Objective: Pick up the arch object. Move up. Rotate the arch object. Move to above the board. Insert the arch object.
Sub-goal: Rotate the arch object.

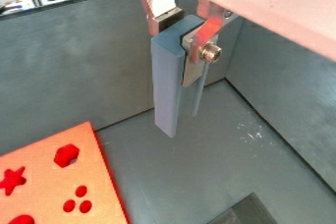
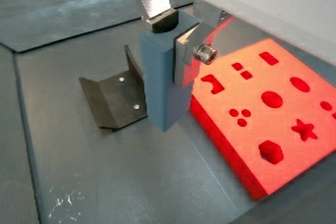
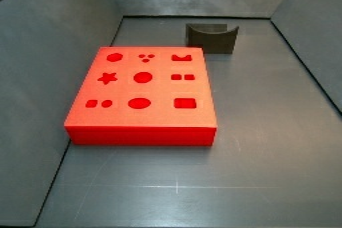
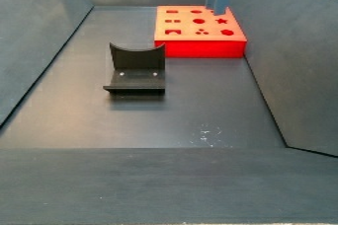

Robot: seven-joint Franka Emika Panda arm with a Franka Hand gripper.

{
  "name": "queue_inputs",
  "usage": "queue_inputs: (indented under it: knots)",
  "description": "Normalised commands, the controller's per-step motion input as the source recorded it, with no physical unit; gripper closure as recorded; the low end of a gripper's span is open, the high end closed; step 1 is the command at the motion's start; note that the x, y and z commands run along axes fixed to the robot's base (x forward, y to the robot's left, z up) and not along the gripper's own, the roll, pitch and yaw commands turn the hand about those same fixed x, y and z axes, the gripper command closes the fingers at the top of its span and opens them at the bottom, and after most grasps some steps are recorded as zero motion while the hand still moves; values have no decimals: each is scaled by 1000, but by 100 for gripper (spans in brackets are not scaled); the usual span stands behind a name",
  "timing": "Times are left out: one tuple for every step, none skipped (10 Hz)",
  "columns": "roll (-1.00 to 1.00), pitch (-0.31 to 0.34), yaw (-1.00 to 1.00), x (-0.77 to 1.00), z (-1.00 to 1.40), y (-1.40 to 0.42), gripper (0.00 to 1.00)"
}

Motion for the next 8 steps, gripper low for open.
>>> queue_inputs:
  knots:
    - [-53,-19,-870,32,0,-10,100]
    - [-53,-17,-716,28,7,-16,100]
    - [-53,-13,-506,24,5,-13,100]
    - [-53,-12,-292,22,4,-8,100]
    - [-54,-11,-481,0,0,0,100]
    - [-54,-11,-401,-1,-1,3,100]
    - [-54,-11,-253,-1,-1,4,100]
    - [-54,-11,-170,0,-1000,0,100]
